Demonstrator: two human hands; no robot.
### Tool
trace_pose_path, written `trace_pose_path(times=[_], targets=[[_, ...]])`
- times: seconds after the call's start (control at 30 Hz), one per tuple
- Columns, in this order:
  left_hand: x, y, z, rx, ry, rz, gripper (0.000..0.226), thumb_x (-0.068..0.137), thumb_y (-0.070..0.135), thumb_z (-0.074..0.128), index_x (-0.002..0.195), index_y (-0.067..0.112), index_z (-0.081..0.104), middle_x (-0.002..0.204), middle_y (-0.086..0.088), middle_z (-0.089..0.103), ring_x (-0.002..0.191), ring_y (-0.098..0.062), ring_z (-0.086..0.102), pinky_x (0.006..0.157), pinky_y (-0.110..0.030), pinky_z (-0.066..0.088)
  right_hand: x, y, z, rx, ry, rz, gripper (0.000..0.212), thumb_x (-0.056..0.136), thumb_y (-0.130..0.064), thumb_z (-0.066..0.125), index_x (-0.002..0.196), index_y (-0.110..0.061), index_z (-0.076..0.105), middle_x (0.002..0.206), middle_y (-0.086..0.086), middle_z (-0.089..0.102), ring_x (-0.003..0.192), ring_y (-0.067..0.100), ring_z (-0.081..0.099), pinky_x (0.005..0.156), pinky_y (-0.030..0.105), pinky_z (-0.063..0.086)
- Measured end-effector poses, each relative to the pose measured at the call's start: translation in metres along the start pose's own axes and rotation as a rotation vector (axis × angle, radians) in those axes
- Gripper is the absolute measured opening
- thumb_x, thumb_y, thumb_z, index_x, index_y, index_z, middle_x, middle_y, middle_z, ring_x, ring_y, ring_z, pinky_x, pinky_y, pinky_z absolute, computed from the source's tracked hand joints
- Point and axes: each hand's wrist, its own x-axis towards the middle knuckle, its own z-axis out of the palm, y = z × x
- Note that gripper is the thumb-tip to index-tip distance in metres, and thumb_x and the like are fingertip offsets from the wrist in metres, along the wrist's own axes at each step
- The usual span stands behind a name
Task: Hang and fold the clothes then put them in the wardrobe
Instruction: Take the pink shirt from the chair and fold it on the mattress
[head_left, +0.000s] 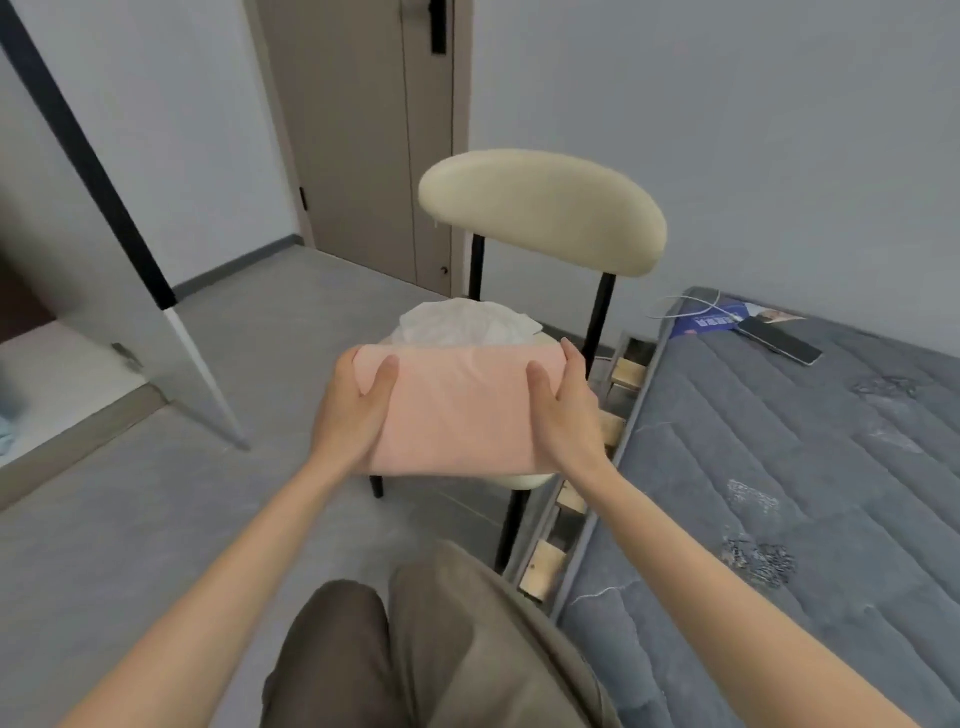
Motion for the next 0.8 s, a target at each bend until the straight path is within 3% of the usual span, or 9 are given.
trace_pose_path(times=[0.2,0.43,0.53,0.67,0.8], targets=[[0.045,-0.062,-0.062,-0.023,0.121,-0.127,0.046,0.092,0.051,0.047,0.132,0.027,0.042,0.124,0.012,0.049,0.115,-0.011,0.046,0.090,-0.024,0.030,0.022,-0.025,0.103,-0.020,-0.116,-0.007,0.058,0.100,-0.038,0.038,0.151,-0.023,0.014,0.147,0.001,0.041,0.128,0.024,0.044,0.101,0.031,0.032],[0.108,-0.110,-0.125,-0.080,0.150,-0.269,0.045,0.092,0.053,0.046,0.131,0.031,0.041,0.122,0.017,0.046,0.112,-0.006,0.044,0.092,-0.024,0.031,0.061,-0.066,0.208,-0.081,-0.246,0.017,0.060,0.099,-0.037,0.038,0.151,-0.023,0.013,0.148,0.003,0.040,0.131,0.025,0.043,0.108,0.038,0.034],[0.131,-0.101,-0.163,-0.087,0.171,-0.306,0.047,0.092,0.052,0.046,0.134,0.029,0.039,0.120,0.017,0.044,0.109,-0.004,0.043,0.090,-0.023,0.030,0.074,-0.104,0.235,-0.100,-0.291,0.004,0.060,0.099,-0.035,0.039,0.151,-0.021,0.013,0.151,0.001,0.036,0.134,0.022,0.039,0.110,0.036,0.031],[0.148,-0.062,-0.226,-0.064,0.251,-0.337,0.048,0.094,0.049,0.045,0.137,0.027,0.038,0.117,0.017,0.043,0.105,-0.002,0.040,0.087,-0.019,0.027,0.082,-0.177,0.252,-0.088,-0.346,-0.046,0.059,0.100,-0.032,0.040,0.151,-0.016,0.016,0.150,0.000,0.036,0.134,0.020,0.038,0.101,0.024,0.028],[0.155,0.000,-0.303,-0.035,0.317,-0.343,0.047,0.096,0.047,0.042,0.139,0.028,0.035,0.116,0.017,0.041,0.104,-0.003,0.038,0.085,-0.020,0.026,0.083,-0.273,0.254,-0.056,-0.401,-0.076,0.054,0.099,-0.033,0.041,0.147,-0.016,0.023,0.141,0.001,0.047,0.126,0.023,0.046,0.094,0.028,0.035]])
